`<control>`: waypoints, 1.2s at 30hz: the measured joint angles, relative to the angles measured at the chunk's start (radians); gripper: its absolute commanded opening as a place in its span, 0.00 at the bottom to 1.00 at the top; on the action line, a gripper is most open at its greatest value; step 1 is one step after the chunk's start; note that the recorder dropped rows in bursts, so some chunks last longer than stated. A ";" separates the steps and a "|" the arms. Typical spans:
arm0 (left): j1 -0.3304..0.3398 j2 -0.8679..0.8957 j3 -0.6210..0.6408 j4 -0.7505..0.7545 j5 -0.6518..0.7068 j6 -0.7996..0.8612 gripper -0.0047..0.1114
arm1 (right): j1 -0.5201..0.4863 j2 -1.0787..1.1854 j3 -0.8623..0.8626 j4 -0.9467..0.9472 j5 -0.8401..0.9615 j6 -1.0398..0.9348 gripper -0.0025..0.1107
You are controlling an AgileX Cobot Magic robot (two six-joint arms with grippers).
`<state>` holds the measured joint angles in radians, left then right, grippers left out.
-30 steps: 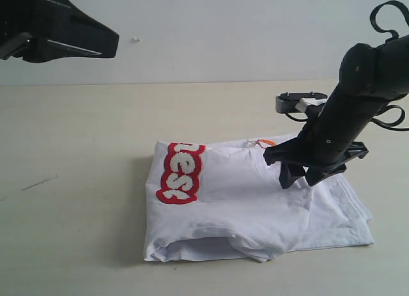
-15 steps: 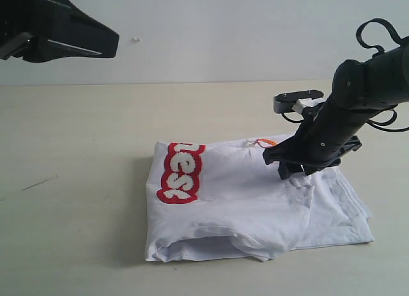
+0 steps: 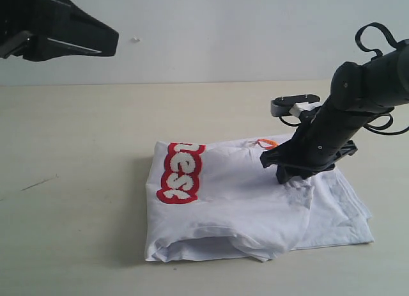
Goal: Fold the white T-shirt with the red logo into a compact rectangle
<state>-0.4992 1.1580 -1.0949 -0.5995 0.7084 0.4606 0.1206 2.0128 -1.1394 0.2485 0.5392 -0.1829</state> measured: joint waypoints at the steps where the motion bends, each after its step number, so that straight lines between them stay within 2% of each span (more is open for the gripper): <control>1: 0.000 0.000 0.000 0.000 0.000 0.000 0.28 | 0.000 0.000 0.000 0.000 0.000 -0.004 0.39; 4: 0.000 0.000 0.000 0.000 0.000 0.000 0.28 | 0.000 0.000 0.000 0.000 0.000 -0.008 0.27; 8: 0.000 0.000 0.000 0.000 0.000 0.000 0.28 | -0.002 0.002 0.000 -0.004 0.000 -0.032 0.02; 18: 0.000 0.000 0.000 0.000 0.000 0.000 0.28 | -0.004 -0.039 0.002 0.007 0.027 -0.058 0.02; 25: 0.000 0.000 0.000 0.000 0.000 0.000 0.28 | -0.004 -0.294 0.003 -0.028 0.040 -0.042 0.02; 27: 0.000 0.000 0.000 0.000 0.000 0.000 0.28 | -0.004 -0.351 0.003 -0.151 0.074 0.039 0.02; 29: 0.000 0.000 0.000 0.000 0.000 0.000 0.28 | -0.004 -0.379 -0.014 -0.371 0.175 0.202 0.02; 31: 0.000 0.000 0.000 0.000 0.000 0.000 0.28 | -0.004 -0.379 -0.043 -0.532 0.262 0.286 0.02; 36: 0.000 0.000 0.000 0.000 0.000 0.000 0.28 | -0.004 -0.379 -0.056 -0.900 0.330 0.460 0.02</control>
<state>-0.4992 1.1580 -1.0949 -0.5995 0.7084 0.4606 0.1165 1.6338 -1.1950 -0.6513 0.8696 0.2767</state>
